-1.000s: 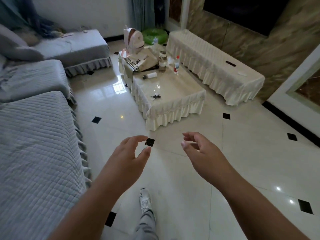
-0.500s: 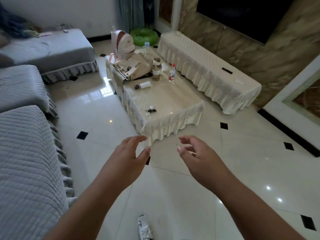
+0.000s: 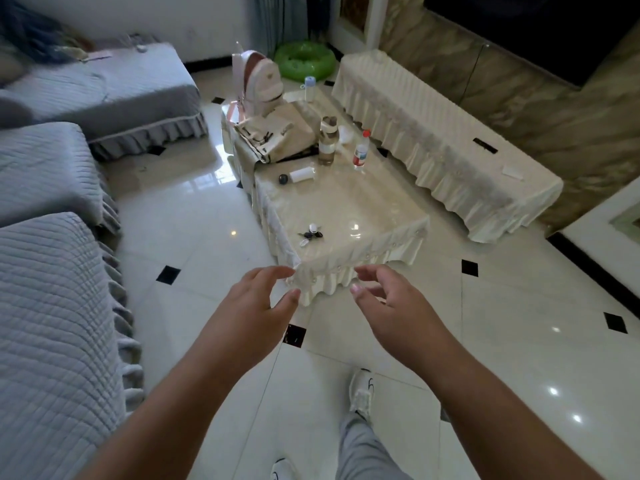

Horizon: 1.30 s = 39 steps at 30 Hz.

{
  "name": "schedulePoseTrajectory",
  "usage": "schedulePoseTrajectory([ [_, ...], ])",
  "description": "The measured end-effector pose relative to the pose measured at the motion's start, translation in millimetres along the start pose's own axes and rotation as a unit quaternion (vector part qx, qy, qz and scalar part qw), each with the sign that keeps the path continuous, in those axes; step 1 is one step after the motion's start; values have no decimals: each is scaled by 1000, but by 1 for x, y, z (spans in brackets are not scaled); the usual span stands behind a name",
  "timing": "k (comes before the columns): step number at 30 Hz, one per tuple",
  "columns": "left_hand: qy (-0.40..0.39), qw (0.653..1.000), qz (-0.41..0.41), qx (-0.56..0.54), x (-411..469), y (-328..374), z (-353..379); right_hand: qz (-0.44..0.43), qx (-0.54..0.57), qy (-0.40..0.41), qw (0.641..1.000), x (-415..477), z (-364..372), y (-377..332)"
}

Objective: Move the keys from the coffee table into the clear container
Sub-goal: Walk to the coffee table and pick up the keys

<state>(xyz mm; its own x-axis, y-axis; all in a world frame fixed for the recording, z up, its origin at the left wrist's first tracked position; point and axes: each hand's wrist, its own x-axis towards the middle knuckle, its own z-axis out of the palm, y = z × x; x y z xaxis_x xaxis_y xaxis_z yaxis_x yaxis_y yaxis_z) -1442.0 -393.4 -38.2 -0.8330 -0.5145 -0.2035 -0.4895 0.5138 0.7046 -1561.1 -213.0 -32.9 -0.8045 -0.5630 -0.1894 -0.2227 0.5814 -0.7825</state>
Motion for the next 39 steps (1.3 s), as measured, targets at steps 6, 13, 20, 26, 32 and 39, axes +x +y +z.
schedulePoseTrajectory([
  [6,31,999,-34,6,75,33,11,-26,14,-42,999,99,-40,14],
  [13,91,993,-67,-11,158,64,21,-44,21,-98,994,205,-79,14],
  [20,112,988,-103,-20,216,69,23,-56,15,-127,990,279,-84,9],
  [26,118,986,-111,-30,283,55,10,-44,14,-136,990,348,-72,2],
  [32,97,989,-108,-39,358,28,-8,-33,17,-118,992,415,-51,-9],
  [39,84,989,-114,-38,432,7,-20,-4,4,-116,993,484,-30,-3],
])
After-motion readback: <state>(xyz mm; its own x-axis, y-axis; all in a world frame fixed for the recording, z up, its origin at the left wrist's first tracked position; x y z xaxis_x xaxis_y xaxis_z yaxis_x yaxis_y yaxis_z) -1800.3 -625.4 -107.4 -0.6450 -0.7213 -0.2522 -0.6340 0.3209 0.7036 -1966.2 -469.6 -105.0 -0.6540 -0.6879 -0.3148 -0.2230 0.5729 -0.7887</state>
